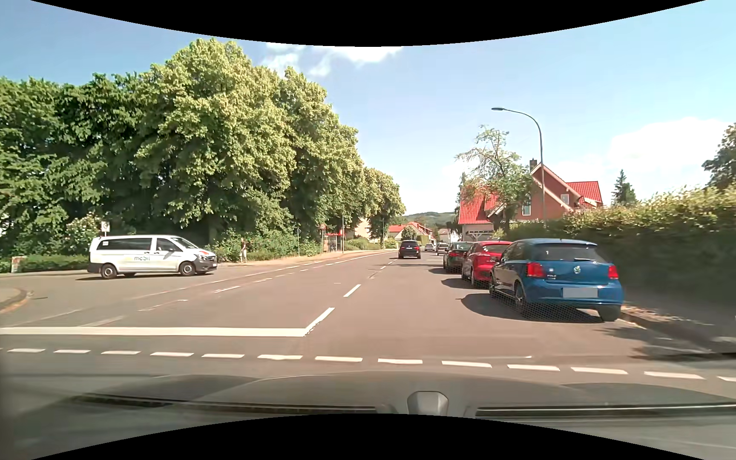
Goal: Follow the waypoints while adhering to traffic rules and regulations
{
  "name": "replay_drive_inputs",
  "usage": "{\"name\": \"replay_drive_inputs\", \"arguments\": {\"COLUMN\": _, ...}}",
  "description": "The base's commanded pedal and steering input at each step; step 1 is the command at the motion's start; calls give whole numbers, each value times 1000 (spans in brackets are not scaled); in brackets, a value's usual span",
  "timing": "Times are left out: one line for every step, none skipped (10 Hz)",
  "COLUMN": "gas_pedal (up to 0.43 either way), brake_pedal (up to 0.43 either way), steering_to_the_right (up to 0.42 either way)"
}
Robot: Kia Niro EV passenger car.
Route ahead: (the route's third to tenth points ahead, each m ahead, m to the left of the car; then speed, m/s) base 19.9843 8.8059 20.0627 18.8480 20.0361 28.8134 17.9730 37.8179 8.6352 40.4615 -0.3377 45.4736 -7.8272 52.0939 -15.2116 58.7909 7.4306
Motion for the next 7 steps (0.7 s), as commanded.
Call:
{"name": "replay_drive_inputs", "arguments": {"gas_pedal": 0, "brake_pedal": 6, "steering_to_the_right": 10}}
{"name": "replay_drive_inputs", "arguments": {"gas_pedal": 0, "brake_pedal": 6, "steering_to_the_right": 10}}
{"name": "replay_drive_inputs", "arguments": {"gas_pedal": 0, "brake_pedal": 6, "steering_to_the_right": 10}}
{"name": "replay_drive_inputs", "arguments": {"gas_pedal": 0, "brake_pedal": 6, "steering_to_the_right": 12}}
{"name": "replay_drive_inputs", "arguments": {"gas_pedal": 0, "brake_pedal": 30, "steering_to_the_right": 12}}
{"name": "replay_drive_inputs", "arguments": {"gas_pedal": 0, "brake_pedal": 79, "steering_to_the_right": 12}}
{"name": "replay_drive_inputs", "arguments": {"gas_pedal": 0, "brake_pedal": 116, "steering_to_the_right": 12}}
